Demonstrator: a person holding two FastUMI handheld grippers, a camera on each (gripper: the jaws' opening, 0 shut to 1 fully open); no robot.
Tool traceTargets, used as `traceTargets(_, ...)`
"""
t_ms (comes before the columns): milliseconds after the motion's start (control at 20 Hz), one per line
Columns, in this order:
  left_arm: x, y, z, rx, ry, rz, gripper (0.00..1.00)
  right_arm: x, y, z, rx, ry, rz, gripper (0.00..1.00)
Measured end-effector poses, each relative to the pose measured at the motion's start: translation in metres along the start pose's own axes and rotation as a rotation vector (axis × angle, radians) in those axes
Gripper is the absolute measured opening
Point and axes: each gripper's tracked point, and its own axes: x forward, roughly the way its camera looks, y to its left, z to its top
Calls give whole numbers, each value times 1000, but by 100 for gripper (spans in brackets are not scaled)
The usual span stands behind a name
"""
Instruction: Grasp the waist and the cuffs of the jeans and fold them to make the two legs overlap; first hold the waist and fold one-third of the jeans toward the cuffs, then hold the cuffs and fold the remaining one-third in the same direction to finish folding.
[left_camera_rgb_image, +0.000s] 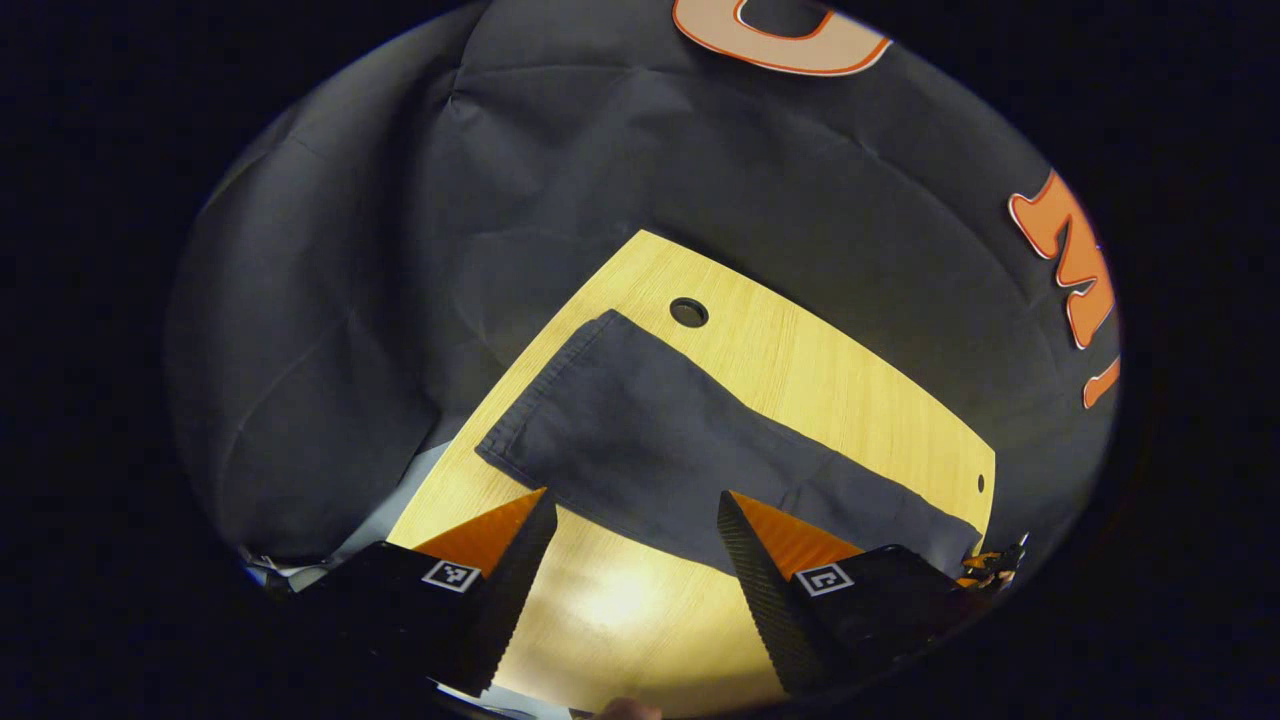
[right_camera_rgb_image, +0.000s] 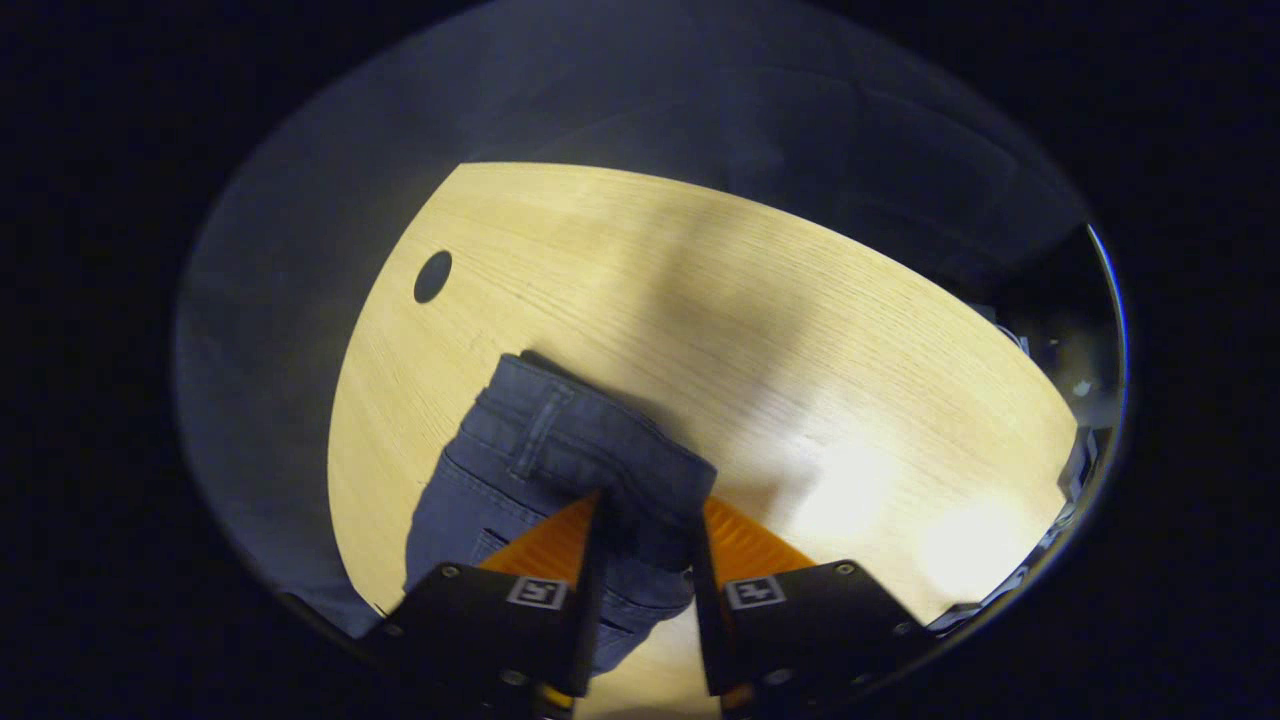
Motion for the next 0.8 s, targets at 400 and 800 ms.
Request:
traceTargets(400,-23,22,-9,-24,-55,-10,99,-61,60,1,-105,-131,257,20)
traceTargets(800,-2,30,8,89,-22,-44,99,-146,130,-57,-300,-224,442,19)
